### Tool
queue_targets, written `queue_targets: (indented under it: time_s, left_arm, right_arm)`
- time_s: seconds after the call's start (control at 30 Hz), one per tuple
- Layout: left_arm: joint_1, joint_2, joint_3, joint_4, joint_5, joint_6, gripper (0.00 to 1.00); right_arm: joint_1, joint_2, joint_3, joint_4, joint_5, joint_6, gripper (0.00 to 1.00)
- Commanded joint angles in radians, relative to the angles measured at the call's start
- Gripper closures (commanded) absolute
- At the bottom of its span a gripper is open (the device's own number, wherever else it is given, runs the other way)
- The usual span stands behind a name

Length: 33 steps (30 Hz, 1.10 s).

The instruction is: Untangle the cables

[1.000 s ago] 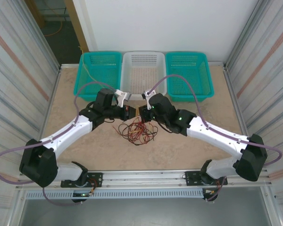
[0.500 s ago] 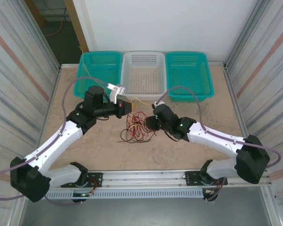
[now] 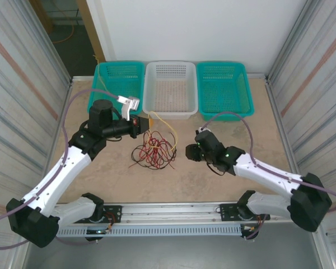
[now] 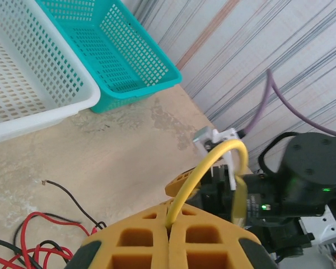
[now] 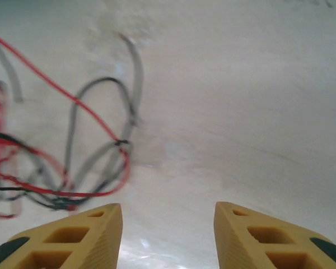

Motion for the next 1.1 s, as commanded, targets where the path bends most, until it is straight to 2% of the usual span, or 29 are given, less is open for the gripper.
queue_targets:
  time_s: [0.0,0.07,0.17,0.3,0.37,0.5,0.7,0.9,1.07]
  left_arm:
    - [0.008,-0.02,0.008,0.092,0.045,-0.066,1.0]
    - [0.012,-0.018,-0.006,0.142,0.049,-0.124,1.0]
    - [0.014,-0.007,-0.014,0.179,0.058,-0.178,1.0]
    - [0.014,0.001,-0.011,0.173,0.051,-0.189,1.0]
    - [0.014,0.006,-0.008,0.166,0.058,-0.191,1.0]
    - [0.015,0.006,-0.003,0.167,0.068,-0.202,1.0]
    - [0.015,0.01,0.007,0.155,0.088,-0.19,1.0]
    - [0.023,-0.001,0.008,0.145,0.091,-0.19,1.0]
    - [0.09,-0.038,0.013,0.145,0.118,-0.22,1.0]
  right_arm:
    - [0.053,-0.06,0.099,0.084,-0.085,-0.068,0.44]
    - [0.099,-0.046,0.155,0.096,-0.121,-0.105,0.39]
    - [0.164,0.007,0.233,0.092,-0.166,-0.144,0.35]
    - [0.271,0.061,0.3,0.067,-0.063,-0.214,0.3]
    - [0.281,0.078,0.304,0.075,-0.031,-0.223,0.24]
    - [0.283,0.109,0.321,0.072,-0.009,-0.234,0.25]
    - [0.271,0.132,0.345,0.051,0.067,-0.242,0.37]
    - [0.226,0.103,0.301,0.066,0.09,-0.209,0.76]
    - [0.136,0.034,0.178,0.09,0.09,-0.094,0.9]
